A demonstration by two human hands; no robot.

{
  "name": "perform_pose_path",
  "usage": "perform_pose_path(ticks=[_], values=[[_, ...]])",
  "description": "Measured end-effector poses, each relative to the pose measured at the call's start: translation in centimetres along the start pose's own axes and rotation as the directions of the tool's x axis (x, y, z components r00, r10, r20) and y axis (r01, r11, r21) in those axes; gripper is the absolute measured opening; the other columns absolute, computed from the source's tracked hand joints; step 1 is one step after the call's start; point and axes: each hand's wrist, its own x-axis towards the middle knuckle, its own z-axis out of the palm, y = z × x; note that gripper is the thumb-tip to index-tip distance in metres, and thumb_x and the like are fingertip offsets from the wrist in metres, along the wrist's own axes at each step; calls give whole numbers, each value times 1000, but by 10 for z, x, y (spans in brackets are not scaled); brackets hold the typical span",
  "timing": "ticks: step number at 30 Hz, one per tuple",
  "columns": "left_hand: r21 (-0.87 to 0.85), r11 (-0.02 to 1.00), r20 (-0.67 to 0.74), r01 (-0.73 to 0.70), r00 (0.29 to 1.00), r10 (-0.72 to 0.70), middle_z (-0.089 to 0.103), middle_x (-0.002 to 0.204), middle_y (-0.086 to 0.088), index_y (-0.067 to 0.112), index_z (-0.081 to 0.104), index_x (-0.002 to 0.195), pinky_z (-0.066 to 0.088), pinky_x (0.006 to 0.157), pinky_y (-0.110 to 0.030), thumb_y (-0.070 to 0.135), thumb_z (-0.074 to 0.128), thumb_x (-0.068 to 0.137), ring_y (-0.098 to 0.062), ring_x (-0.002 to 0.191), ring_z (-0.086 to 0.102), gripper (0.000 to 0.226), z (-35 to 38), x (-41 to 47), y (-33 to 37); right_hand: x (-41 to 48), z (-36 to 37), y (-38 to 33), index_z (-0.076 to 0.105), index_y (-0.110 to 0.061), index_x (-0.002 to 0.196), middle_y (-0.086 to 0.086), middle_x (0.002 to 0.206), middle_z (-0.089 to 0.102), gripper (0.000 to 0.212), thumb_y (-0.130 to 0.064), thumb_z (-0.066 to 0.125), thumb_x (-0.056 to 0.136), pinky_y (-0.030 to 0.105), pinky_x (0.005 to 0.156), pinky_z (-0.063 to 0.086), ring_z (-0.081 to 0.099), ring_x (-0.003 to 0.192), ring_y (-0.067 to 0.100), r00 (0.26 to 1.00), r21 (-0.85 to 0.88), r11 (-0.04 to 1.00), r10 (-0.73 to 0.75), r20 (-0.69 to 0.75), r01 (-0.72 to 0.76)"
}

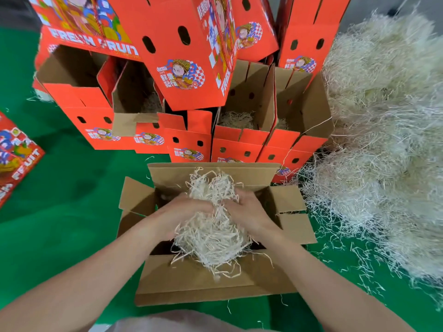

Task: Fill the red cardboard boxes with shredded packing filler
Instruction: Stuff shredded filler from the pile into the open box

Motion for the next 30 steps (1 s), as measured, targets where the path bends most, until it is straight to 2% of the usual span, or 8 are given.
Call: perform_pose_path(ticks=[5,8,11,14,20,25,28,30], values=[[-139,985,-258,-97,964,59,35,147,-7,2,49,130,21,107,-43,21,78,69,-20,133,29,70,-58,-10,10,4,-63,21,47,15,116,30,96,62,40,-10,59,88,45,74,56,68,76,24,924,-45,995,67,-377,-90],[-152,980,-190,-125,977,95,28,151,-5,8,50,131,14,112,-47,39,85,45,-22,141,18,99,-57,-15,8,-5,-61,19,52,3,120,11,107,65,44,-21,64,85,32,72,58,65,87,10,987,235,971,88,-134,-55],[-212,973,-132,-93,989,65,27,152,-2,21,55,125,10,113,-44,43,80,41,-20,141,17,91,-32,-20,10,-14,-44,13,30,-22,140,-13,133,42,99,-55,75,59,38,108,32,38,126,12,971,323,928,123,204,-185],[-323,946,46,4,999,11,49,138,-11,26,61,110,37,101,-45,44,81,50,-27,120,53,66,-20,-19,9,-15,-31,13,18,-26,145,-18,137,29,111,-33,84,57,36,110,20,28,128,8,929,294,938,67,365,-183],[-6,998,330,-62,942,60,74,81,6,18,77,63,52,73,-23,11,89,48,-5,83,68,20,-8,-20,6,-13,-10,0,52,-5,114,0,74,67,44,18,53,76,21,48,47,61,55,7,988,393,910,93,127,-136],[-128,985,6,-115,993,117,67,82,5,7,68,52,33,90,-30,9,69,37,-14,94,54,15,-24,-24,4,-16,-46,-3,52,0,109,6,93,64,29,-2,62,82,32,83,47,61,88,16,967,530,812,244,71,-244],[-191,978,-98,-85,993,67,63,101,-10,-4,63,89,33,103,-37,8,69,41,-28,109,52,49,-39,-23,2,-19,-67,4,44,-9,82,9,88,54,19,2,59,83,26,64,44,55,76,16,966,550,816,250,-59,-178],[-189,979,-59,-72,996,62,63,94,-10,-2,67,67,35,96,-32,5,73,47,-27,102,52,21,-32,-27,4,-23,-62,1,41,-9,77,8,84,53,22,2,59,83,24,54,45,58,64,11,990,558,820,137,19,-125]])
